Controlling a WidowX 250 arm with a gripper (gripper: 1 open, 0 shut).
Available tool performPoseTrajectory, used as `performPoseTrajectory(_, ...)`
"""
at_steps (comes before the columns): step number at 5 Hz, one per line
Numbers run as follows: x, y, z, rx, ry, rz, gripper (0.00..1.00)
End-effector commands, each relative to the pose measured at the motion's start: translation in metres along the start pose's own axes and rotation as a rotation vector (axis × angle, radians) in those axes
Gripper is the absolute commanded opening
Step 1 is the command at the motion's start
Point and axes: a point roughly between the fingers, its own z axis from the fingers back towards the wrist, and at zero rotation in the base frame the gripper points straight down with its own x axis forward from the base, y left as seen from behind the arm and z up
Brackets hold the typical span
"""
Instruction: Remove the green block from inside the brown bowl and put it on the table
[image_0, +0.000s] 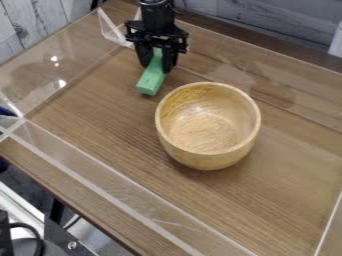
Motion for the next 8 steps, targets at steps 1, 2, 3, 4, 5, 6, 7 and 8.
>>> performPoseTrajectory(1,0.008,0.006,0.022,0.021,-0.067,0.014,0.0)
performPoseTrajectory(2,0.008,0.006,0.02,0.024,-0.062,0.016,0.0)
performPoseTrajectory(3,0.008,0.007,0.018,0.024,-0.059,0.02,0.0)
performPoseTrajectory(4,0.009,0.009,0.015,0.025,-0.055,0.024,0.0)
performPoseTrajectory(5,0.009,0.01,0.014,0.025,-0.051,0.029,0.0)
performPoseTrajectory(6,0.01,0.011,0.012,0.025,-0.048,0.033,0.0)
performPoseTrajectory(7,0.01,0.011,0.015,0.026,-0.047,0.038,1.0)
performPoseTrajectory(8,0.01,0.01,0.028,0.019,-0.061,0.043,1.0)
